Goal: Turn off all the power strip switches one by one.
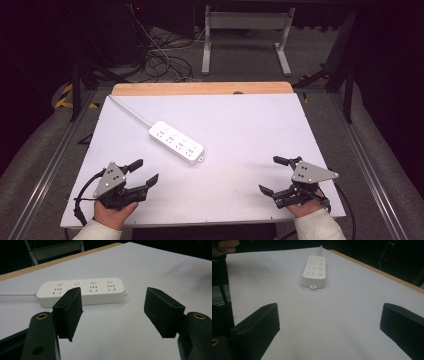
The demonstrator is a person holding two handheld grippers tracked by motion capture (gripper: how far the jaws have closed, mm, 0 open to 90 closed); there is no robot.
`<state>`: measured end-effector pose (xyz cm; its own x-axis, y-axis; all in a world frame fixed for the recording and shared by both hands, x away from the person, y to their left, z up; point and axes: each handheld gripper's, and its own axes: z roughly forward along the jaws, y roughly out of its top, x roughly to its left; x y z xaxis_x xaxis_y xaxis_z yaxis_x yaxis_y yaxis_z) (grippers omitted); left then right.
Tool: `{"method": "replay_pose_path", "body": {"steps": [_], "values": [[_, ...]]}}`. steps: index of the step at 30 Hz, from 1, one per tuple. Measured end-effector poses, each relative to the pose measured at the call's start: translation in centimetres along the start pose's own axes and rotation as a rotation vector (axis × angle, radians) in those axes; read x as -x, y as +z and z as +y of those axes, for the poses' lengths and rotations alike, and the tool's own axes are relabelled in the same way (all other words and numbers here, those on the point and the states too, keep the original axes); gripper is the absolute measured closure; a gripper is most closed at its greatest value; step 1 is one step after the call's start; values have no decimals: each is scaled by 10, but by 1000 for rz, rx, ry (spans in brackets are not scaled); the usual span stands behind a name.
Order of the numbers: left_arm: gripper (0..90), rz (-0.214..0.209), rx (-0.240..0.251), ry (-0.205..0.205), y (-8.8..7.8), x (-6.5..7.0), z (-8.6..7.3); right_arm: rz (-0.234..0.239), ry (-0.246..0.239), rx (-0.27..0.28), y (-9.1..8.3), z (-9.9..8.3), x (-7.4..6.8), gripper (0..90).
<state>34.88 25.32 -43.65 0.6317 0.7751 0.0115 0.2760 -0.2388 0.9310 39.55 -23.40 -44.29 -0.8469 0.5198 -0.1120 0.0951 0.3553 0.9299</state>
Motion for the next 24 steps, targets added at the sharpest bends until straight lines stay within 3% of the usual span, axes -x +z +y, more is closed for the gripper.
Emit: {"method": "replay_pose_path", "body": {"steps": [3, 7, 12, 16, 20, 24], "values": [[320, -1, -2, 8, 0, 1, 0, 3, -3, 3, -1, 0, -1, 32], [342, 29, -12, 74, -1, 3, 2, 4, -5, 2, 0, 0, -1, 34], [360, 37, -15, 77, -2, 2, 3, 5, -5, -1, 1, 0, -2, 39], [375, 21, -21, 27, -2, 1, 4, 6, -1, -4, 1, 0, -2, 40], [399, 10, -27, 7, -1, 0, 6, 4, -1, -6, 0, 0, -2, 42], [459, 20, -43, 32, 1, 0, 10, 5, 1, -8, 0, 0, -2, 55]]}}
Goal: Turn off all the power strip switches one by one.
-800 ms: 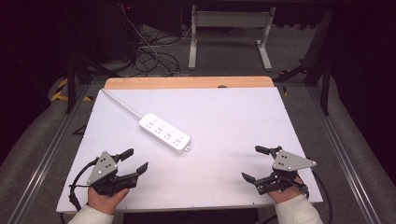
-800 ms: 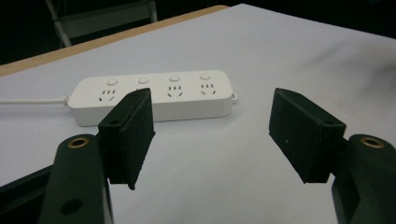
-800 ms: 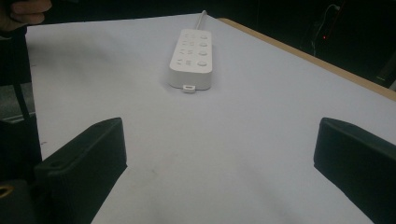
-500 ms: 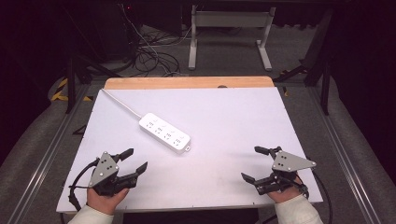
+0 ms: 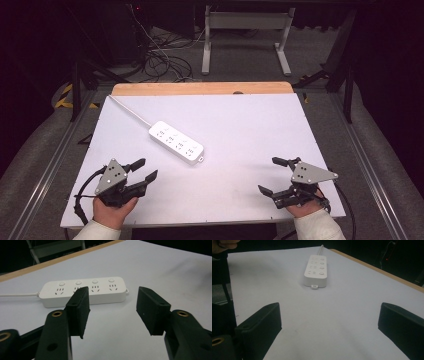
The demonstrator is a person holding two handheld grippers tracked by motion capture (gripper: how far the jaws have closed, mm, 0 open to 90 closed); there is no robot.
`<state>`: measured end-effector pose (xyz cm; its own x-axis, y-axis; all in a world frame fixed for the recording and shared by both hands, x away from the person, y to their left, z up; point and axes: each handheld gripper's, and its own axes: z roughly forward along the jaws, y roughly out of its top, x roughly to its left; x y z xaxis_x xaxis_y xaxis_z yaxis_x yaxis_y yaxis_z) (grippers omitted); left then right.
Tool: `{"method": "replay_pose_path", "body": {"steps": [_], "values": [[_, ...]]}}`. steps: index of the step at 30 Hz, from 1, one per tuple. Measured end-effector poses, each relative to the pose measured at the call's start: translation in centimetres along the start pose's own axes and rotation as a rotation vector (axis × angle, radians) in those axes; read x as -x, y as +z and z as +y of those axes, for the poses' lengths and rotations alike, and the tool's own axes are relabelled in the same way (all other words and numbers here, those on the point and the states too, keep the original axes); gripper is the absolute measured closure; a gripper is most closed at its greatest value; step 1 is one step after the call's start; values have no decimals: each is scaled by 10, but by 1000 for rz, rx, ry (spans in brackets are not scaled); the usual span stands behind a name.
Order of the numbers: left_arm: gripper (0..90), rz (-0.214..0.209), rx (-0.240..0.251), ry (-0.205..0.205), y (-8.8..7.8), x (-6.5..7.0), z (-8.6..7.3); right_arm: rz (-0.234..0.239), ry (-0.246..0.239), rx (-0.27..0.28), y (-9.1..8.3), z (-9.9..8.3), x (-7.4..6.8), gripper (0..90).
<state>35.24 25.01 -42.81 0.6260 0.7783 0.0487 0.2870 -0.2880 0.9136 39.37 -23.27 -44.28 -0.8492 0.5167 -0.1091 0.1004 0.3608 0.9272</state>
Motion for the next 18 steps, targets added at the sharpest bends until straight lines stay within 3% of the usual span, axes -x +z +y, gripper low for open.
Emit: {"method": "replay_pose_path", "body": {"steps": [1, 6, 8, 18], "values": [[472, 3, -5, 15, 1, 0, 4, 1, -1, -1, 0, 0, 0, 57], [529, -22, -12, 16, 5, 0, 14, 2, -3, -3, 0, 0, -1, 63], [530, -27, -11, 2, 7, 0, 15, 2, -4, -4, 0, 0, -1, 64], [530, -84, -22, 17, 25, 0, 39, 17, 0, -12, 1, -1, -1, 78]]}}
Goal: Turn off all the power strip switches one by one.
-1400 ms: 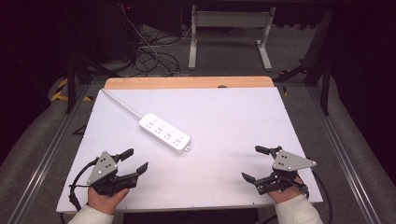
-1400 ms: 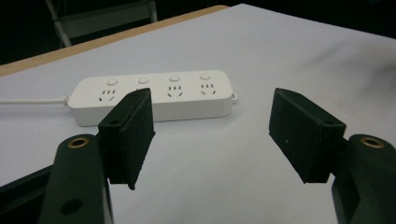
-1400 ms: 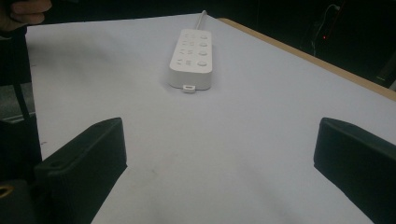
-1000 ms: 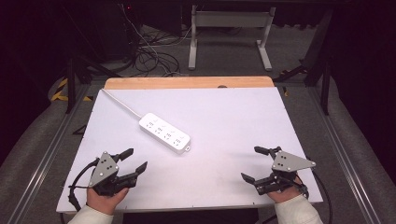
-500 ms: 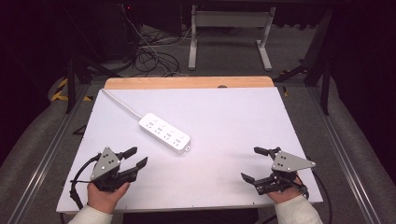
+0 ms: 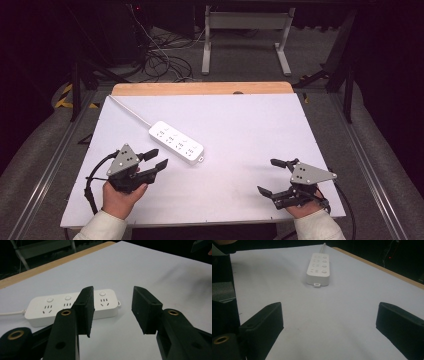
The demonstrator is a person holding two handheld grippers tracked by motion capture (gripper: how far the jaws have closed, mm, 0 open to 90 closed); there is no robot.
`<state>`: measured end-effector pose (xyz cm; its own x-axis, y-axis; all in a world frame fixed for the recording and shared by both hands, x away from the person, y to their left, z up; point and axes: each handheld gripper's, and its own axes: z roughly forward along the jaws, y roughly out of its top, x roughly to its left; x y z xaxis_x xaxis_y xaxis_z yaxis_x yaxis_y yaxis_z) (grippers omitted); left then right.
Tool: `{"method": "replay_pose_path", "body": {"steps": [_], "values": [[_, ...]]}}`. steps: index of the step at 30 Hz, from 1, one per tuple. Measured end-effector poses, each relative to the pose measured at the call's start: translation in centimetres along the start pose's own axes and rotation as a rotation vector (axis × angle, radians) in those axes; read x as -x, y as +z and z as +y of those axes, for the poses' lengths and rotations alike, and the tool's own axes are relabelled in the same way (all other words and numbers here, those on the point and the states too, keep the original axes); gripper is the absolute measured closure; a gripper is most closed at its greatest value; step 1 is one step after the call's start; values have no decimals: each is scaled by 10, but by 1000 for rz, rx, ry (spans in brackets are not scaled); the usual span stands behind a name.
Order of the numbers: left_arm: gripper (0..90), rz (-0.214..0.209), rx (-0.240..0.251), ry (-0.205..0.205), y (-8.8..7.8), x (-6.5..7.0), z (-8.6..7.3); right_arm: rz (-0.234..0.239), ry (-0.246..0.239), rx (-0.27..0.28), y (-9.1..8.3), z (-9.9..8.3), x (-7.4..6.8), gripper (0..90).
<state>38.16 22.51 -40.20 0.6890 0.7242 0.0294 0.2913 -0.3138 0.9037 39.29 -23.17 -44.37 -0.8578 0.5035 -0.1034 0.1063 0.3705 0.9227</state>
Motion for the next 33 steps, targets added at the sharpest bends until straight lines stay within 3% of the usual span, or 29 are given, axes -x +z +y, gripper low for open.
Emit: {"method": "replay_pose_path", "body": {"steps": [6, 26, 33], "values": [[536, -14, -3, -10, 9, 2, 7, 9, 2, -2, 0, 0, 0, 82], [544, -45, -53, 21, 47, 5, 33, 15, 6, -2, -1, -1, 0, 83], [723, -57, -82, 11, 52, 3, 34, 19, 2, -3, 1, -1, 0, 84]]}}
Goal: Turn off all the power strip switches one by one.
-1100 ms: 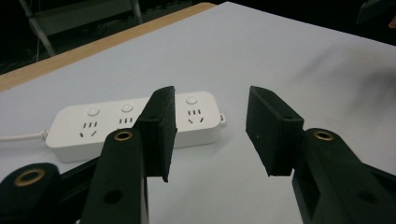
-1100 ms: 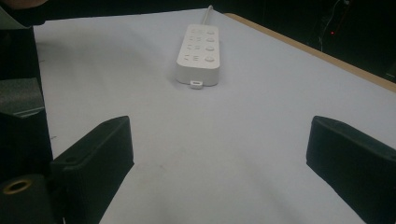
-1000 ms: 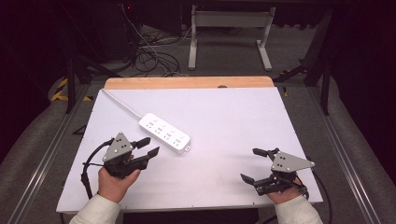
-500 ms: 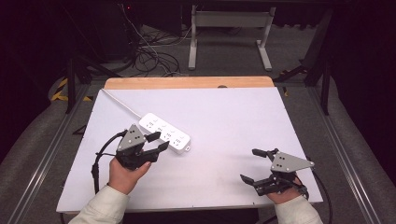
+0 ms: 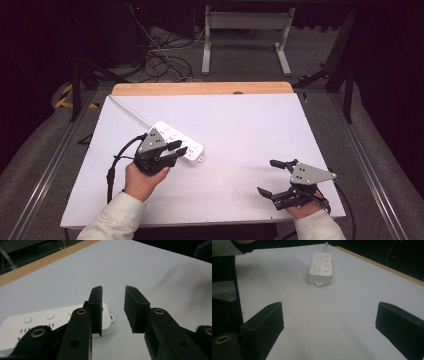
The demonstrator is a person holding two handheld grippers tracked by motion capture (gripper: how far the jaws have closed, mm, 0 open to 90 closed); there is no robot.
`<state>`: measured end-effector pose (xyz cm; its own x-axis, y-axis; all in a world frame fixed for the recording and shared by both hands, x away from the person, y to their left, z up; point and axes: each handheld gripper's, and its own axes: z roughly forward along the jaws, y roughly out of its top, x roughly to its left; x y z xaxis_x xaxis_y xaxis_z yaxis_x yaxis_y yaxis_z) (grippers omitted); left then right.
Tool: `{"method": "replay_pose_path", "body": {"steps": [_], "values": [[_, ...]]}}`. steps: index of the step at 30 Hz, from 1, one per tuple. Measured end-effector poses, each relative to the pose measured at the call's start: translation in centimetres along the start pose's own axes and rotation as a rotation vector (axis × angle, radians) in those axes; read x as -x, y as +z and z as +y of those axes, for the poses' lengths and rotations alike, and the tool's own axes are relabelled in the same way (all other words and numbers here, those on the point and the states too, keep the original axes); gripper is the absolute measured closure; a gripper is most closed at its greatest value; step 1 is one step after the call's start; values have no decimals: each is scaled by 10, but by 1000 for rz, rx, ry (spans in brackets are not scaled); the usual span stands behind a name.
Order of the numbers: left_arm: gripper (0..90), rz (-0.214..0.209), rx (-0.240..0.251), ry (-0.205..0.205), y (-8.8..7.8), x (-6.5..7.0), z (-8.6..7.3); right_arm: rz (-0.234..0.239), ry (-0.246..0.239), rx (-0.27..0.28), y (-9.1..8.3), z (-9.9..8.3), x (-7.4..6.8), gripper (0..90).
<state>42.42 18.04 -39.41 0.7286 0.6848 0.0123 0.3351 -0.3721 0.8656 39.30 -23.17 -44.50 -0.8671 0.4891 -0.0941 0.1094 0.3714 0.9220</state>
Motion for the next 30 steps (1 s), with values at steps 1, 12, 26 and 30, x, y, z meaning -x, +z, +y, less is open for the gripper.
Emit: {"method": "replay_pose_path", "body": {"steps": [1, 12, 26, 30], "values": [[766, -12, -6, -6, 3, -3, 1, 0, 1, 0, 0, 0, 0, 83], [899, -45, -64, -88, 31, -21, 3, 4, 4, 0, 0, 0, 0, 85], [900, -55, -171, -124, 71, -27, 6, 5, 1, 3, 0, -1, 0, 86], [900, -56, -194, -130, 79, -30, 4, 5, 3, 3, -1, 0, 0, 86]]}}
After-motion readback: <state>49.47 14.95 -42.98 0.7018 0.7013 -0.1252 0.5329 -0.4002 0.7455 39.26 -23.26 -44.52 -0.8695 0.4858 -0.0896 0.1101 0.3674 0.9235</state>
